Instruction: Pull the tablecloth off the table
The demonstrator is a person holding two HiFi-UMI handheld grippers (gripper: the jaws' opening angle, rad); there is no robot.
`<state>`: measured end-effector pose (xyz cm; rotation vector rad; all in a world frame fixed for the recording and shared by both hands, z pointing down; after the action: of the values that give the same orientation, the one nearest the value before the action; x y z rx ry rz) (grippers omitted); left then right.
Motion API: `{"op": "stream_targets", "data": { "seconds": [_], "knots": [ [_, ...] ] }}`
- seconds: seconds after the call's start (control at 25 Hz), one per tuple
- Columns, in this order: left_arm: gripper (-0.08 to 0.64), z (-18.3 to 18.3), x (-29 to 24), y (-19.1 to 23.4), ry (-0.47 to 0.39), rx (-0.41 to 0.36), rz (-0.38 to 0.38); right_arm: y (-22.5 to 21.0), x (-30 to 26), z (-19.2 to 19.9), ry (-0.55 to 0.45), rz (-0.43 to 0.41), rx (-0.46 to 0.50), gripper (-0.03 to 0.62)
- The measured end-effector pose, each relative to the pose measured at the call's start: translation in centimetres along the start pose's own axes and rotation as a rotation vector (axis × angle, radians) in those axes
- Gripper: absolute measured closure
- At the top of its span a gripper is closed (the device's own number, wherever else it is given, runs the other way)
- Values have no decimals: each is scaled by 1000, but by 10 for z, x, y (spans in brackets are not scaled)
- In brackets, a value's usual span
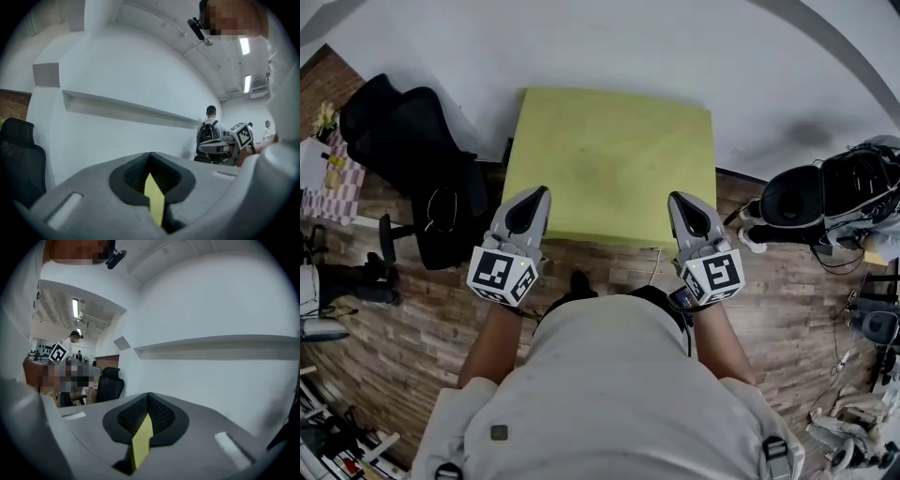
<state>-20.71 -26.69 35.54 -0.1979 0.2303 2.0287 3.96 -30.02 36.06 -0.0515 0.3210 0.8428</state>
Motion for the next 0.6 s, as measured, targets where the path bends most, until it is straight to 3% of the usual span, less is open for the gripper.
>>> {"op": "stream_targets", "data": {
  "seconds": [0.32,0.6],
  "knots": [
    [556,16,-28,21,45,-2,90,3,-26,20,67,68,-41,577],
    [555,51,-72,45,156,13,111,-22,-63,55,147,87,-87,523]
  ]
}}
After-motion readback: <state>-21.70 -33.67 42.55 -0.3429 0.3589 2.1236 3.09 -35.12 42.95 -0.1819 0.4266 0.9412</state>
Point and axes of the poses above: the fingertips, and each gripper's own axes: x backward along the fingers, y to its left, z out of its underside, the point moved 3 cm from there along x, backward along the fingers, and after that the axes turned 9 degrees about y, right-handed, at the moved point
